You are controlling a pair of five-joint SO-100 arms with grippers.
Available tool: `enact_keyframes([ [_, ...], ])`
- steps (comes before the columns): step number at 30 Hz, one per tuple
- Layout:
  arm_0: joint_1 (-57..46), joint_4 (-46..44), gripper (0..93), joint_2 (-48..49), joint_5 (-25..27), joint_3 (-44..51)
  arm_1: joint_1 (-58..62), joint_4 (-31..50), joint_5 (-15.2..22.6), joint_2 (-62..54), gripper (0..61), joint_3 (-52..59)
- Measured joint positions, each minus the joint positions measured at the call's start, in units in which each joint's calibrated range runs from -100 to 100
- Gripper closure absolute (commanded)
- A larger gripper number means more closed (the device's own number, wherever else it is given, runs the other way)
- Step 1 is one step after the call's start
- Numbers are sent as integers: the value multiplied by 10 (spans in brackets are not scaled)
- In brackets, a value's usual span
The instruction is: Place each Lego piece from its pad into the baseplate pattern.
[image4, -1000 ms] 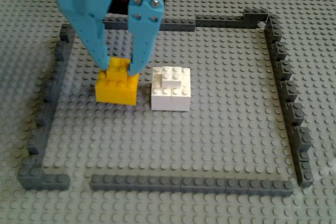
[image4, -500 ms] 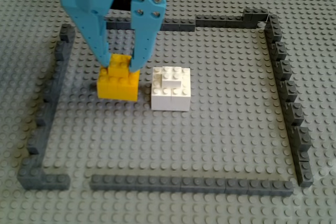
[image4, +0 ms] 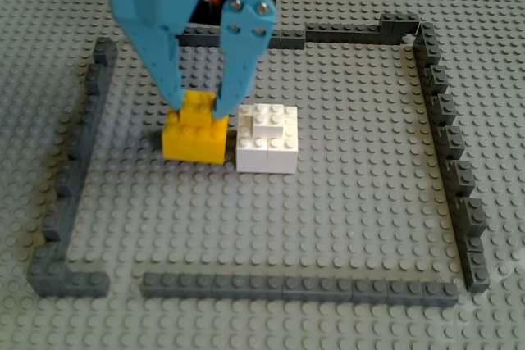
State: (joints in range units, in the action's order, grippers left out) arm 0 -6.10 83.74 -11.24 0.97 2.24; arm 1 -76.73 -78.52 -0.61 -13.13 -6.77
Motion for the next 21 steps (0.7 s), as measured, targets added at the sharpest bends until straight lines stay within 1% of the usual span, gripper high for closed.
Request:
enact_keyframes([
  [11, 0, 0, 927, -2, 0, 4, 0, 10, -6, 2, 612, 4],
  [18, 0, 0, 927, -2, 3, 4, 0, 14, -2, 2, 612, 7],
  [21, 0, 0, 900, -2, 3, 4, 0, 14, -2, 2, 612, 8],
])
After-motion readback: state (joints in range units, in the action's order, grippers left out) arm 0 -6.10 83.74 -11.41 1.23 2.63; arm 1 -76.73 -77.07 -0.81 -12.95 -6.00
